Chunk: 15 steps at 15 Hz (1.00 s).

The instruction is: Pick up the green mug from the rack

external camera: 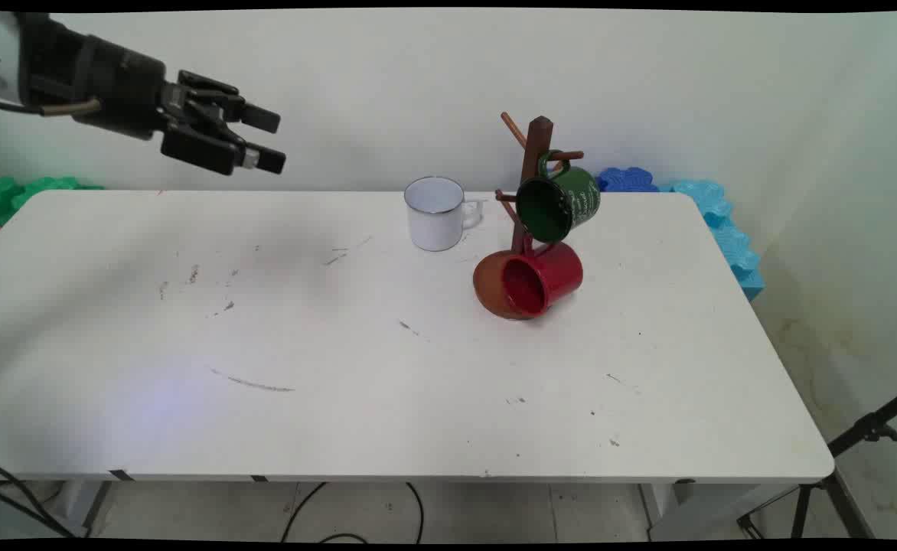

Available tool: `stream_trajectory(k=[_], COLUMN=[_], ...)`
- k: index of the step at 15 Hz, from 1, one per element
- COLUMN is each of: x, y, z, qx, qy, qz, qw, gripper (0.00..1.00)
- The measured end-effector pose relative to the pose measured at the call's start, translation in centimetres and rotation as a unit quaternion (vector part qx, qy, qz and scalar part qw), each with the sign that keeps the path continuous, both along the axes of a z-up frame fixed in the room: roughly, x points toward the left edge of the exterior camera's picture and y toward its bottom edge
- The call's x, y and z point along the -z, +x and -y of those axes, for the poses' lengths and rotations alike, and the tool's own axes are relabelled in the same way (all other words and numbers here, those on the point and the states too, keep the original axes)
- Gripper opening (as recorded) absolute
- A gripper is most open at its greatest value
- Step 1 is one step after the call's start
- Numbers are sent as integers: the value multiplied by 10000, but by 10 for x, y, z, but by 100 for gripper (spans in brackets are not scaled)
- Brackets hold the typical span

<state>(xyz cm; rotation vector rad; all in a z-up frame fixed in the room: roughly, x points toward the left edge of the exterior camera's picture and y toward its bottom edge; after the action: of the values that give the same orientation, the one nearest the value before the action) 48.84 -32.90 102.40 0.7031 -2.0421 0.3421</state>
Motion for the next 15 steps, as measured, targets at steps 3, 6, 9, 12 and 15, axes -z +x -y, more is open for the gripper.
stream_trajectory(k=[3, 6, 9, 12, 15], x=[6, 11, 10, 4, 0], y=[-6, -17, -37, -68, -93], z=[3, 11, 22, 36, 46], qx=[181, 319, 409, 424, 363], qy=[-43, -25, 75, 156, 252], qz=[123, 181, 161, 54, -5], qw=[9998, 9993, 9990, 9990, 9990], gripper=[100, 100, 100, 100, 100])
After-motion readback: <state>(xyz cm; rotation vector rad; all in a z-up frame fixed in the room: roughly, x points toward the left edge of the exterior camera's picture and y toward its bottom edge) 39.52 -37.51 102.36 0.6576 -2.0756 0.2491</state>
